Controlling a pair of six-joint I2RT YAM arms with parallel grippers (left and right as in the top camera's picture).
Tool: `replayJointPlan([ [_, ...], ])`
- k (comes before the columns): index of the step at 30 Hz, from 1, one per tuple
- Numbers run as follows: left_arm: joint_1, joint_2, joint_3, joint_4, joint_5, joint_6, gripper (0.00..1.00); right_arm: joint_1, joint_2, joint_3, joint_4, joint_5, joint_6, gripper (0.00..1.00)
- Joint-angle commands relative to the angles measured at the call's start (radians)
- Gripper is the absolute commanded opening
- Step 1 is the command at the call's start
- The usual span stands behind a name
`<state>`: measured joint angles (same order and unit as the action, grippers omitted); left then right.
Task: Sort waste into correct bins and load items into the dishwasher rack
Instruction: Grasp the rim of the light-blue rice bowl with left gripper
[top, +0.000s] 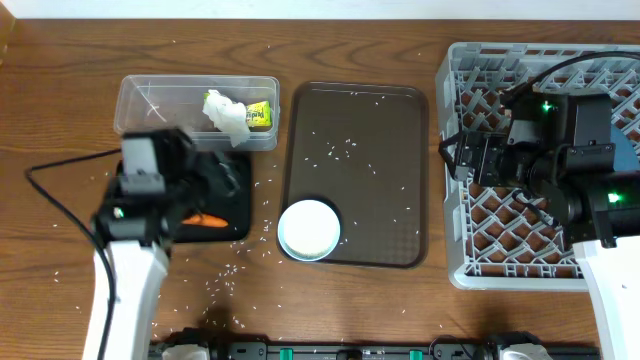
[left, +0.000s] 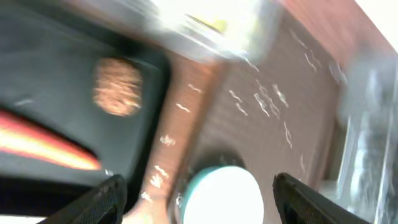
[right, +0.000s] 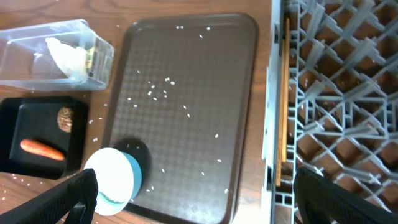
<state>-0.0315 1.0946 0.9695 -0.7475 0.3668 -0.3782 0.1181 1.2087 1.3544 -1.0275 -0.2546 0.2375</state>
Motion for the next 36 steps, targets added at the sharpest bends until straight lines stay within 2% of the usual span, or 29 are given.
replayJointPlan([
  [1,-0.13,-0.031,0.01,-0.054,-0.002,0.245,0.76,-0.006,0.002,0.005,0.015,-0.022,0.004,0.93],
  [5,-0.297,-0.001,-0.009,-0.092,-0.026,0.322,0.75,-0.008,0.002,0.005,0.054,-0.017,0.032,0.94],
  [11,-0.499,0.138,-0.014,-0.048,-0.176,0.322,0.7,-0.008,0.003,0.005,0.085,0.019,0.062,0.94],
  [17,-0.647,0.296,-0.014,0.03,-0.267,0.312,0.68,-0.008,0.015,0.005,0.064,0.019,0.062,0.94],
  [22,-0.702,0.416,-0.014,0.081,-0.281,0.287,0.66,-0.008,0.022,0.005,0.045,0.042,0.062,0.93],
  [27,-0.732,0.437,-0.014,0.126,-0.279,0.283,0.66,-0.008,0.022,0.005,0.045,0.057,0.062,0.93],
  [36,-0.755,0.516,-0.015,0.151,-0.308,0.284,0.52,-0.008,0.022,0.005,0.047,0.133,0.066,0.93],
])
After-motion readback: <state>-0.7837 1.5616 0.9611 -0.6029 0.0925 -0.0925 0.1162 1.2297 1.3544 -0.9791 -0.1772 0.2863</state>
